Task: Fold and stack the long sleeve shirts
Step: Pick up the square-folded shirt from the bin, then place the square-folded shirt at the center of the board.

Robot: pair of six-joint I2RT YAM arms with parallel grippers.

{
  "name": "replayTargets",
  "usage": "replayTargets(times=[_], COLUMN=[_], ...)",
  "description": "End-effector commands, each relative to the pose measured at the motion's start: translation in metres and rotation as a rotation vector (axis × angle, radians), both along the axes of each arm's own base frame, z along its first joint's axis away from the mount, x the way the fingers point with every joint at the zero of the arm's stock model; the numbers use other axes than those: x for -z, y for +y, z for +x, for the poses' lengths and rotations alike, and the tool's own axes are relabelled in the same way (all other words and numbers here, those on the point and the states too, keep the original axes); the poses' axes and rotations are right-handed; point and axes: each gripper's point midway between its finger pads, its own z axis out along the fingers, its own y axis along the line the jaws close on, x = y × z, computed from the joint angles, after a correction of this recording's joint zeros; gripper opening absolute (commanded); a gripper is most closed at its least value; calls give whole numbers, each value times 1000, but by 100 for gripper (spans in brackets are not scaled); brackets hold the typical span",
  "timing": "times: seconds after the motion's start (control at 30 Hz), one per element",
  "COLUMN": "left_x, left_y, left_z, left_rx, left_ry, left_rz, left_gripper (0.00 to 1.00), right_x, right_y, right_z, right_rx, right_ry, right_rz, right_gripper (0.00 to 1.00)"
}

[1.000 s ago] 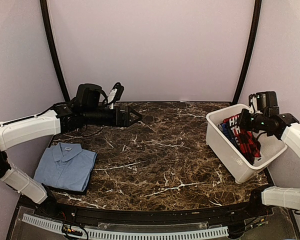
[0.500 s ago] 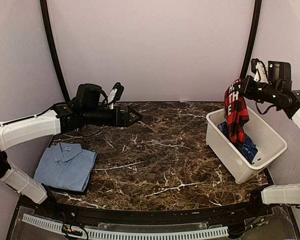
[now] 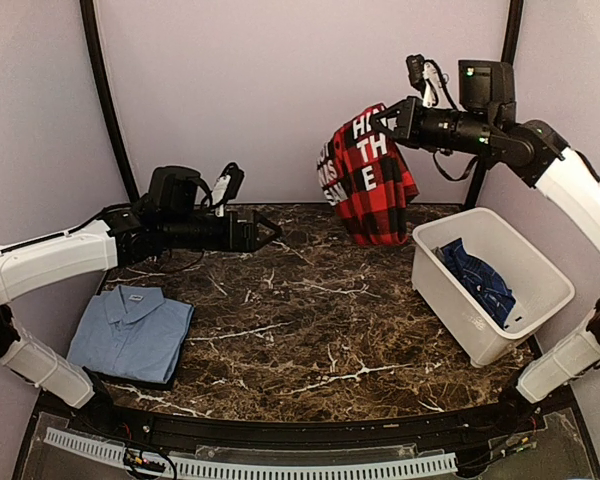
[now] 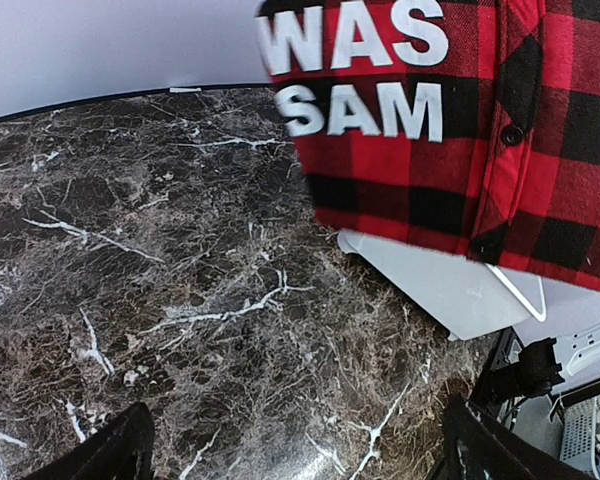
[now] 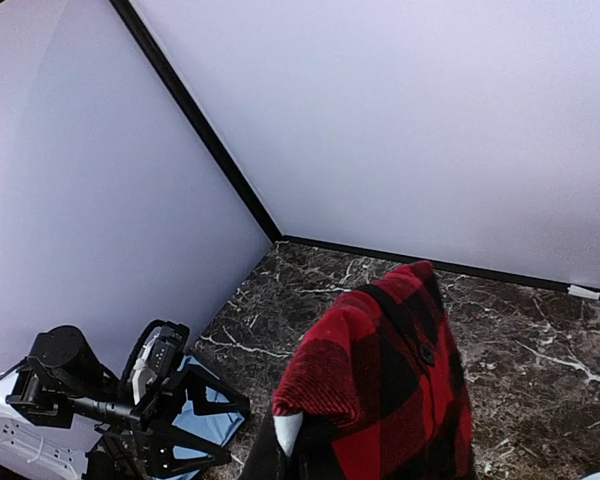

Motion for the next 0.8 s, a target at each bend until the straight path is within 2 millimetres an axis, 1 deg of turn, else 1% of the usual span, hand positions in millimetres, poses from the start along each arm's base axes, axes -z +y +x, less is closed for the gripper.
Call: replayTargets(times=[0.0, 0.03, 0.1, 0.23, 0.3, 0.33, 0.4, 0.5, 0.57, 0.6, 0.63, 0.7, 0.77], left_x=[-11, -11, -9, -5, -1, 0, 3, 9, 15, 20, 24, 31, 40], left_y=[15, 17, 19, 20, 20, 19, 18, 15, 13, 11, 10, 9, 7], left_z=[-4, -4, -5, -7, -8, -7, -7, -7, -8, -8, -7, -7, -6], left_rx=[-37, -43, -48, -46, -45, -44, -41, -29, -23, -17, -15, -14, -17], left_ry=[-31, -33, -30, -19, -13, -12, -6, 12, 32, 47, 57, 81, 108], left_rz=[18, 21, 21, 20, 24, 25, 28, 29, 32, 35, 40, 44, 51], left_gripper=[99, 99, 99, 99, 99, 99, 99, 99, 99, 99, 99, 99, 99], right_x=[-36, -29, -20, 13, 35, 48, 81, 142, 178, 196, 207, 223, 233], right_y=[33, 40, 47, 53, 58, 61, 64, 56, 51, 50, 52, 60, 73], right_z=[-4, -1, 3, 13, 17, 18, 23, 34, 37, 34, 30, 20, 9], right_rx=[-44, -52, -55, -35, -40, -42, -27, 37, 56, 51, 33, -18, -70], right_ry=[-97, -84, -64, -6, 38, 67, 131, 232, 291, 320, 340, 376, 395], right_rz=[60, 52, 41, 22, 12, 6, -20, -93, -145, -169, -173, -145, -125], right_gripper=[0, 0, 0, 0, 0, 0, 0, 0, 0, 0, 0, 0, 0])
